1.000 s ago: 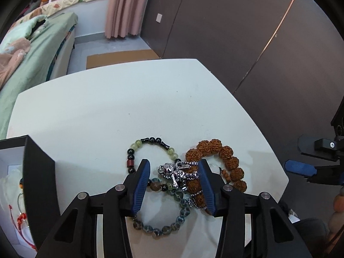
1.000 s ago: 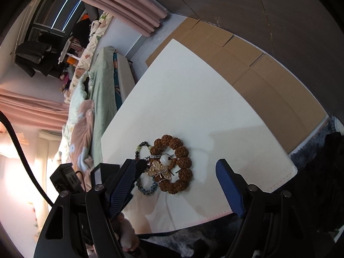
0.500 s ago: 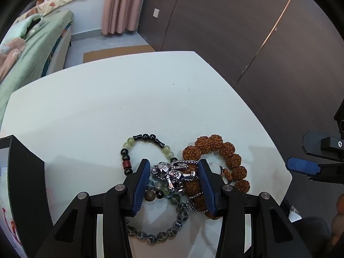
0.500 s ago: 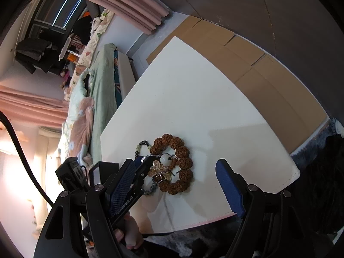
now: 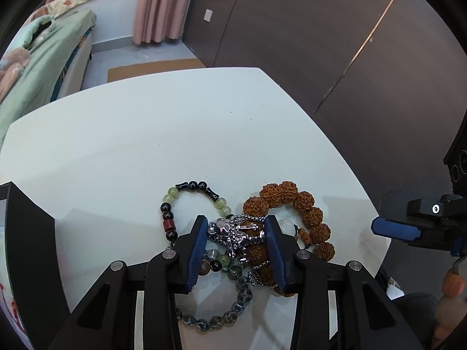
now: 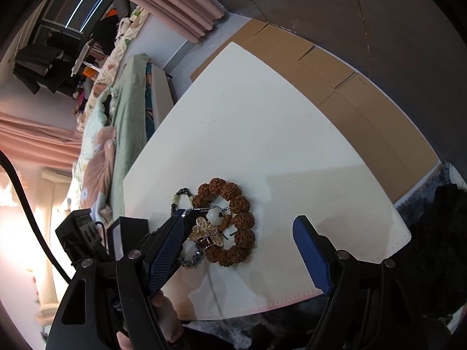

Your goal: Organize jewelry

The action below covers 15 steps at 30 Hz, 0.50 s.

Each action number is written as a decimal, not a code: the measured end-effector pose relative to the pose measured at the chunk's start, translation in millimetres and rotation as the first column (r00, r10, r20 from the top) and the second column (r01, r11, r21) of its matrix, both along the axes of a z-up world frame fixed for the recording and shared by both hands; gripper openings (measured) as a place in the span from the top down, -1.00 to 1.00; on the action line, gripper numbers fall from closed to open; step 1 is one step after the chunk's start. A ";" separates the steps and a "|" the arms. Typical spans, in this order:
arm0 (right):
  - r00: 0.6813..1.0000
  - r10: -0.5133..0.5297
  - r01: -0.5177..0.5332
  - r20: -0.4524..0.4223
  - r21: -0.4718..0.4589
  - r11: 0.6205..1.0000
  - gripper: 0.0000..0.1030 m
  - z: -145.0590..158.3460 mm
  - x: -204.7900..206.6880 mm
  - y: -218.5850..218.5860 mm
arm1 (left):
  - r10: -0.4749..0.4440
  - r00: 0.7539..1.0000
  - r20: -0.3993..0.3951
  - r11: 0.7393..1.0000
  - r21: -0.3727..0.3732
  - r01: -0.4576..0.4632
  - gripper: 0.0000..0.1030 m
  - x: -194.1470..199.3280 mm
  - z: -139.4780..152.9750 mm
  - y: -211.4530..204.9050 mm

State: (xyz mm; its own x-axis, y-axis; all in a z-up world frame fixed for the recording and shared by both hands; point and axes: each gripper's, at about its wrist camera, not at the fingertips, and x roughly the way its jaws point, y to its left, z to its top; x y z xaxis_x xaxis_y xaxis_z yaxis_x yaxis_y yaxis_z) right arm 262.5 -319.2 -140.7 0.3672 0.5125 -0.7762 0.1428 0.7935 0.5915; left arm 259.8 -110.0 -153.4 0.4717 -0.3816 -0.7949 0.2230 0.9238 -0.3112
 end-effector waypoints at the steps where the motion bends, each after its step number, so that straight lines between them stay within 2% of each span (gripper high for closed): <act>1: 1.000 0.001 -0.001 -0.001 -0.003 1.000 -0.53 -0.5 0.3 0.2 | 0.001 1.000 0.004 1.000 0.004 -0.001 0.21 -0.7 0.8 -0.5; 4: 1.000 0.006 -0.006 -0.001 -0.016 1.000 -0.53 -0.9 0.9 3.6 | -0.001 0.999 0.035 1.000 0.025 0.001 0.24 -5.4 7.8 -2.0; 7: 1.000 0.012 -0.012 0.003 -0.023 1.000 -0.52 -0.8 0.8 4.7 | 0.003 0.998 0.065 1.000 0.005 -0.004 0.24 -9.9 19.9 3.3; 11: 1.000 0.024 -0.024 -0.001 -0.008 1.000 -0.35 -2.0 2.3 10.2 | 0.022 0.995 0.095 0.999 -0.028 -0.020 0.26 -16.9 33.9 15.4; 12: 1.000 0.031 -0.031 -0.002 0.002 1.000 -0.31 -2.3 2.8 13.4 | 0.030 0.995 0.099 0.999 -0.041 -0.026 0.81 -18.0 37.4 19.8; 13: 0.999 0.040 -0.040 -0.002 0.009 0.999 -0.20 -2.7 3.5 17.2 | 0.033 0.995 0.091 0.999 -0.043 -0.029 0.95 -17.6 39.1 23.3; 15: 0.998 0.060 -0.060 -0.001 0.012 0.998 -0.09 -3.5 4.5 26.1 | 0.050 0.995 0.089 0.997 -0.065 -0.044 1.00 -17.7 41.9 31.1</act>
